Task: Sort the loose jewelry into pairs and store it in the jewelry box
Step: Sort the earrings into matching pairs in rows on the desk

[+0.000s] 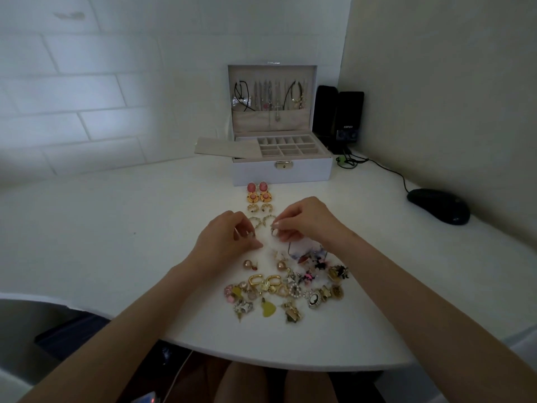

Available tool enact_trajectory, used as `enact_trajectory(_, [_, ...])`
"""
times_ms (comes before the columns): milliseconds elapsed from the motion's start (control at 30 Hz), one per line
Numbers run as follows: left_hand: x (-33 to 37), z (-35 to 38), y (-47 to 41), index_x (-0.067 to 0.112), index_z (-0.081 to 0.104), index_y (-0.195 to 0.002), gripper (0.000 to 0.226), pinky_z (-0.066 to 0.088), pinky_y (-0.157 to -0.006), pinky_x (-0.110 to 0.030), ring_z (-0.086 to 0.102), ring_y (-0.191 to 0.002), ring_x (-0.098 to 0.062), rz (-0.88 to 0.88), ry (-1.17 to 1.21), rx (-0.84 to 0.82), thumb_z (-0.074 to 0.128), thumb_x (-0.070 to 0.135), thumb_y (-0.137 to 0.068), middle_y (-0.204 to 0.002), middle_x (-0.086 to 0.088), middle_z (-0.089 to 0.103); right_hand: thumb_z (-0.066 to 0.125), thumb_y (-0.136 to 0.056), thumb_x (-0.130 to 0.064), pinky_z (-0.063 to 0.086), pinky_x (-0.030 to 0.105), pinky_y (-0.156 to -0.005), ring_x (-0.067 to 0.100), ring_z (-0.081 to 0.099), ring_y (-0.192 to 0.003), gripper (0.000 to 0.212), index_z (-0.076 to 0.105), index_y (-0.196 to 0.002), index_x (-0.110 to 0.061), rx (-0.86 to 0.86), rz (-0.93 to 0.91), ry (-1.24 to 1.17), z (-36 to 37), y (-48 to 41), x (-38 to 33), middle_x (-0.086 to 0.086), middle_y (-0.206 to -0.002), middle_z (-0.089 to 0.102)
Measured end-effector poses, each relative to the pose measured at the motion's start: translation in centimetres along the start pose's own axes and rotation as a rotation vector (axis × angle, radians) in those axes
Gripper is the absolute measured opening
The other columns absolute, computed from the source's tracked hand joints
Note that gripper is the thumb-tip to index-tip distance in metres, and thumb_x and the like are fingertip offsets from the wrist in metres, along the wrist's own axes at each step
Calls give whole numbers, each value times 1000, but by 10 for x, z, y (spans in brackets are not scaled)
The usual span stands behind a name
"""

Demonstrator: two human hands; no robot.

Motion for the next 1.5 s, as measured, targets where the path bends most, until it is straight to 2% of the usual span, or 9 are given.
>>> enact_trajectory(133, [0,-3,3,24,61,-91,18,40,-67,-15,52,-77,-5,41,41,-46,72,25,-77,-89,6,55,74,-78,-11,43,4,-57,-1,60,-68,13,75,-90,-6,33,-65,169,0,0,-1,-1,-77,68])
enact_trajectory(533, [2,0,-4,21,65,-98,15,38,-69,-10,54,-81,-6,106,55,-18,65,17,-84,-92,4,60,76,-75,-9,44,5,-60,-2,57,-70,12,74,-86,-8,27,-130,299,-1,2,1,4,-89,72])
enact_trajectory(767, [0,-1,-6,21,64,-89,10,37,-66,-5,56,-80,-3,117,70,25,66,13,-83,-90,2,64,76,-75,-10,46,9,-65,5,59,-76,8,73,-83,-9,57,-167,318,1,0,0,4,-87,71])
enact_trajectory(967, [5,-10,-2,19,63,-93,14,39,-69,-7,56,-81,0,143,54,58,66,10,-83,-96,1,59,76,-76,-17,40,6,-58,-1,54,-67,15,73,-90,-17,86,-189,317,-13,8,-7,-5,-77,63])
enact_trajectory(1067, [16,-27,12,18,58,-82,9,40,-65,-9,56,-76,-10,173,45,80,67,17,-82,-85,0,59,77,-75,-20,38,7,-57,0,57,-69,14,73,-89,-21,86,-188,321,-37,19,-12,-5,-80,66])
enact_trajectory(1167, [16,-37,30,26,51,-78,26,41,-59,-14,53,-70,-7,128,-56,-65,69,43,-72,-81,7,56,77,-75,-25,42,16,-66,8,61,-79,14,73,-88,-26,-13,-169,366,-52,36,-5,-6,-84,69])
enact_trajectory(1300, [9,-36,57,43,48,-91,72,46,-64,-17,57,-78,4,5,-97,-436,53,86,-34,-94,17,53,77,-75,-22,46,18,-71,9,62,-81,20,71,-90,-33,-88,-149,428,-59,52,12,-6,-88,67])
enact_trajectory(1367, [13,-28,65,44,46,-93,70,47,-66,-17,55,-81,8,22,-127,-507,53,82,-35,-97,19,51,79,-73,-22,44,14,-68,6,61,-78,23,70,-89,-36,-84,-161,405,-60,57,15,-8,-89,66])
enact_trajectory(1500, [25,-17,66,38,50,-94,41,47,-67,-15,55,-77,0,65,-80,-465,76,48,-63,-96,16,51,79,-73,-21,48,17,-68,3,62,-76,23,70,-87,-37,-132,-174,361,-55,68,18,-9,-86,68])
Point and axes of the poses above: each hand's wrist, its own y-axis away from the middle knuckle, its own z-axis out of the palm, x = y × z, the point moved 6 cm from there along -y, towards the middle knuckle
